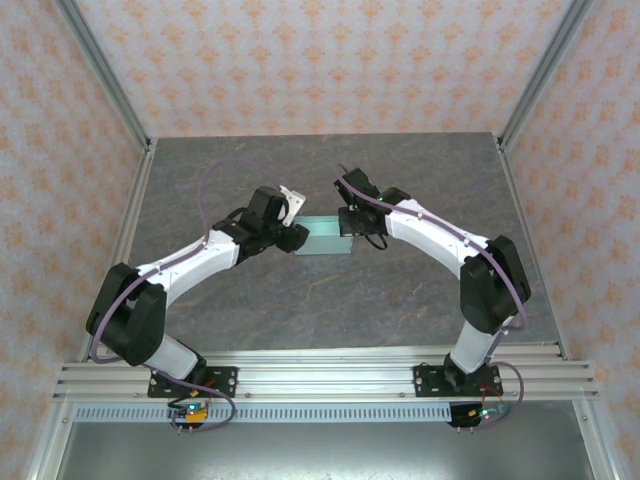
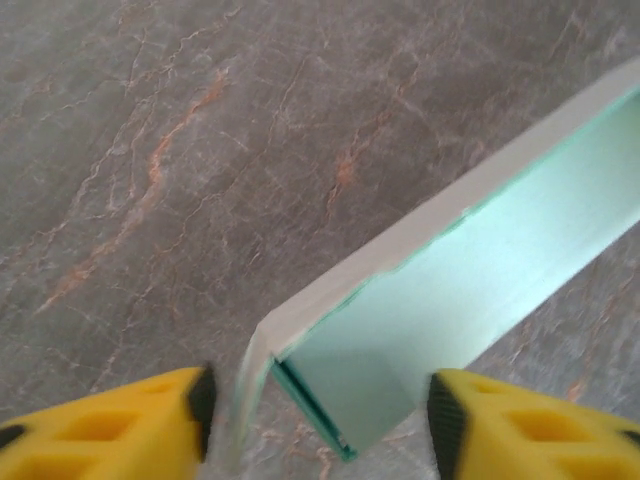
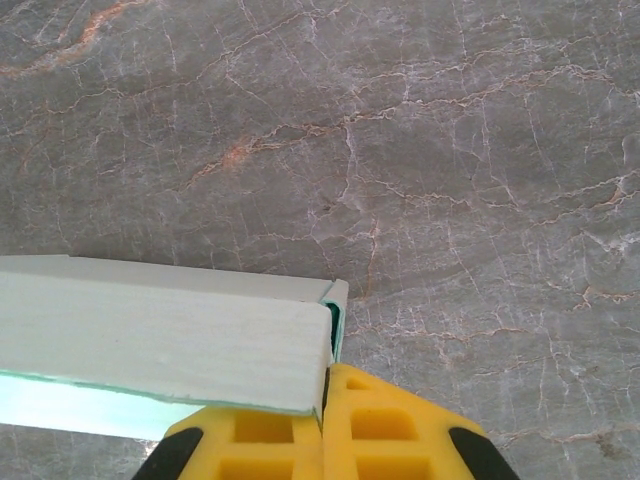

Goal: Fold the paper box

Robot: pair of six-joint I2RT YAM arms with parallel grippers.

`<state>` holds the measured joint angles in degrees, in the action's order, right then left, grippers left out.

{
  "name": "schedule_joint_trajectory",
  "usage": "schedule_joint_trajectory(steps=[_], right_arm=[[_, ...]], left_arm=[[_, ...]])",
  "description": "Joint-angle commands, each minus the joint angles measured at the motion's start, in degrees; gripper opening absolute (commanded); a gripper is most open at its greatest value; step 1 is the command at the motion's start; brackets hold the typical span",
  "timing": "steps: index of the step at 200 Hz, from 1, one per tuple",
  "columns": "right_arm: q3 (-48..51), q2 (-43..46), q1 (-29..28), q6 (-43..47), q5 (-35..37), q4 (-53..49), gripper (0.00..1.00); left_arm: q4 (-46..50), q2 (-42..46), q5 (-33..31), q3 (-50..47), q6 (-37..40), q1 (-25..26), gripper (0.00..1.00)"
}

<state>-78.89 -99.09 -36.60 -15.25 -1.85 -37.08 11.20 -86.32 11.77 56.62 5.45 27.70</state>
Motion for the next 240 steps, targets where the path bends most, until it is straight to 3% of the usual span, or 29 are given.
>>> schedule_joint_trajectory(steps=[1, 22, 52, 81, 106, 124, 141, 240], right_arm=[[0.05, -0.83, -0.32, -0.05, 0.48, -3.59, 0.07], [-0.19, -0.94, -0.36, 0.17, 0.37, -3.51, 0.07], [-0.55, -1.19, -0.36, -0.04, -0.29, -3.24, 0.07], [-0.72, -1.12, -0.36, -0.22, -0.26, -3.42, 0.07], [-0.65, -1.06, -0.31, -0.54, -0.31, -3.27, 0.07], [-0.58, -1.05, -0.36, -0.83, -0.43, -3.26, 0.07], [-0.72, -1.10, -0.31, -0.88, -0.56, -3.05, 0.07], [-0.47, -0.98, -0.31, -1.87, -0.19, -2.77, 0.07]], left_arm=[[-1.73, 1.27, 4.31, 1.59, 5.55, -1.90, 0.72], [-1.32, 1.36, 9.61, 1.99, 7.19, -5.03, 0.69], [1.05, -0.97, 15.94, 4.02, 8.70, -6.08, 0.43], [2.21, -2.38, 17.24, 5.29, 9.04, -6.11, 0.17], [3.91, -2.71, 17.25, 5.66, 8.91, -5.99, 0.20], [4.09, -2.36, 16.54, 5.08, 9.05, -6.02, 0.33], [4.61, -2.52, 16.75, 4.96, 9.60, -5.99, 0.37], [5.40, -4.17, 14.90, 4.89, 7.80, -5.07, 0.23]])
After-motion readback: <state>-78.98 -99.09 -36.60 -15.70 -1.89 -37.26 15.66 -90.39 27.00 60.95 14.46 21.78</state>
